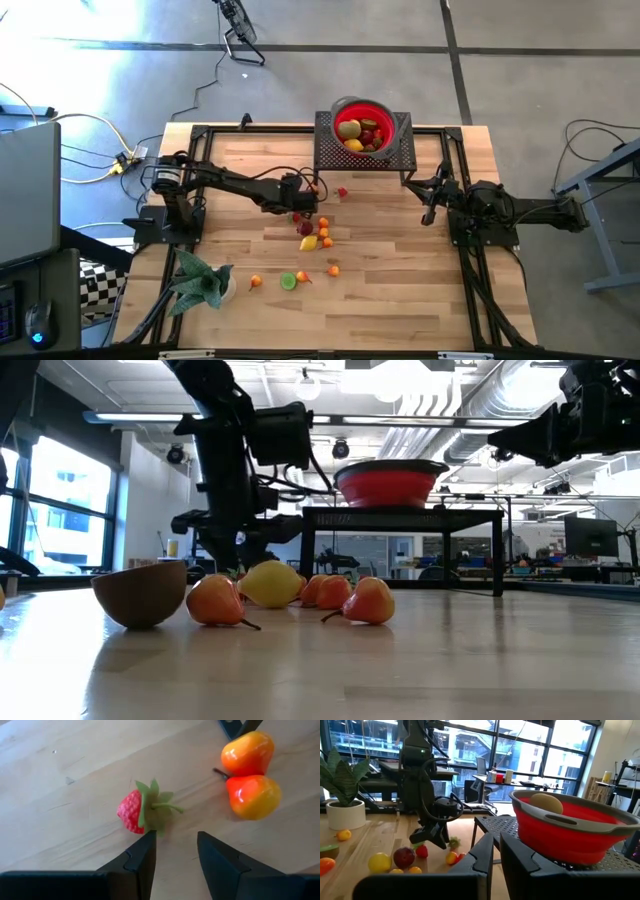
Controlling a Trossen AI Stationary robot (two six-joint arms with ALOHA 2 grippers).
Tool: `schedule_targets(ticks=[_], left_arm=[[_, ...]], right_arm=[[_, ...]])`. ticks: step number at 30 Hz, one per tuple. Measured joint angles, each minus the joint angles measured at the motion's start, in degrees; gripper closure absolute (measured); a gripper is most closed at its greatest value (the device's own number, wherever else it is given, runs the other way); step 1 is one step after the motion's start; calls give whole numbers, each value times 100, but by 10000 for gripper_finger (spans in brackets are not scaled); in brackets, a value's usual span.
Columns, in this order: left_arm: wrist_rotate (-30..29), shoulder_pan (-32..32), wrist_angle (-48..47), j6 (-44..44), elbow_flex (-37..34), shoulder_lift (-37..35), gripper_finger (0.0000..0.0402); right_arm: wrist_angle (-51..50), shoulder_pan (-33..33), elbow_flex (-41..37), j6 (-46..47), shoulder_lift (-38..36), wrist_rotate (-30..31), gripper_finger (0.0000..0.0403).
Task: Pick & Place Fruit
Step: Put the strawberry into the strainer on the shelf
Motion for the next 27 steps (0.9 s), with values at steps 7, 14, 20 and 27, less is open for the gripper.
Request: schedule_targets(ticks=[7,14,20,27], left_arm=[[2,0,9,1,0,0,264],[6,0,3,5,0,0,264],[387,4,-21,218,31,-21,264],[613,5,-537,1523,730,-46,264]], right_arm=[[-6,0,-1,0,0,5,377],[-6,0,-1,0,0,5,377],[-6,0,-1,0,0,7,377],[-8,-1,1,0,0,6,377]])
